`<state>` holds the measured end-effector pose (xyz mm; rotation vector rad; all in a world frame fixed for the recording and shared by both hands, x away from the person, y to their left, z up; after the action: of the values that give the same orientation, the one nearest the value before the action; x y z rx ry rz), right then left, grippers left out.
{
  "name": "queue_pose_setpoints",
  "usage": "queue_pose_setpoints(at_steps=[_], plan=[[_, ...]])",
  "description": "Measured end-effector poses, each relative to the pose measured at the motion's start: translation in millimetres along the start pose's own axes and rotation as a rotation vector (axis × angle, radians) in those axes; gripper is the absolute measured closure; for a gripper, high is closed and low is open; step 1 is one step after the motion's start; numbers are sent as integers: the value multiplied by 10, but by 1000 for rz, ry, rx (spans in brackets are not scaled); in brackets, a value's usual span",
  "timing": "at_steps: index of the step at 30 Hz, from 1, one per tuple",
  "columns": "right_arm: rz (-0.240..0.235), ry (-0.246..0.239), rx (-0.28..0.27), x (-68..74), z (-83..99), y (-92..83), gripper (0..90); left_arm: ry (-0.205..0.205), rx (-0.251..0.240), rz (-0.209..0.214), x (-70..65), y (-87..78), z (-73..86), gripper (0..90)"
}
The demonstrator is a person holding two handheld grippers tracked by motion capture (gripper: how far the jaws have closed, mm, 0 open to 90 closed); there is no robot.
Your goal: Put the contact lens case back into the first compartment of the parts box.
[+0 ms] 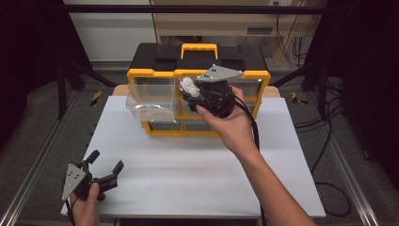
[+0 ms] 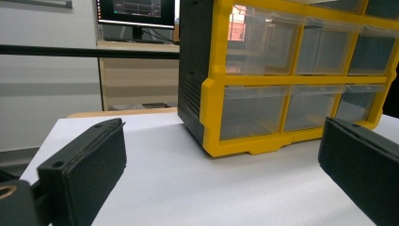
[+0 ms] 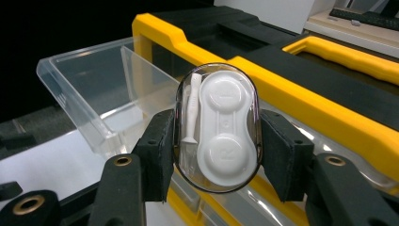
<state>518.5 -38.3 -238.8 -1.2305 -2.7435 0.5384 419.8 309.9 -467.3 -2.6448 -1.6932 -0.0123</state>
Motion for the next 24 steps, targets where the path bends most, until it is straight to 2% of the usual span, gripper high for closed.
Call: queue_pose_setpoints(at_steps=[8,24], plan=[[-25,27,-23,25,-69,63,490,0,0,0,3,0,0,10],[-39,52,-38,45,-151,181,490,-4,-3,-4,19,-4,-1,10]])
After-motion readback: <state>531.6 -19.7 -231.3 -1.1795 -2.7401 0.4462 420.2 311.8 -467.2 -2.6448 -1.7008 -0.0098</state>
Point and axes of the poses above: each handheld gripper's, and its own axes: y roughly forward along the jaws, z roughly out of its underside, x roughly to its left, the point moved 3 cm from there along y, roughly forward along the jaws, and after that the axes turned 3 degrees about y, right-handed, at the moved point
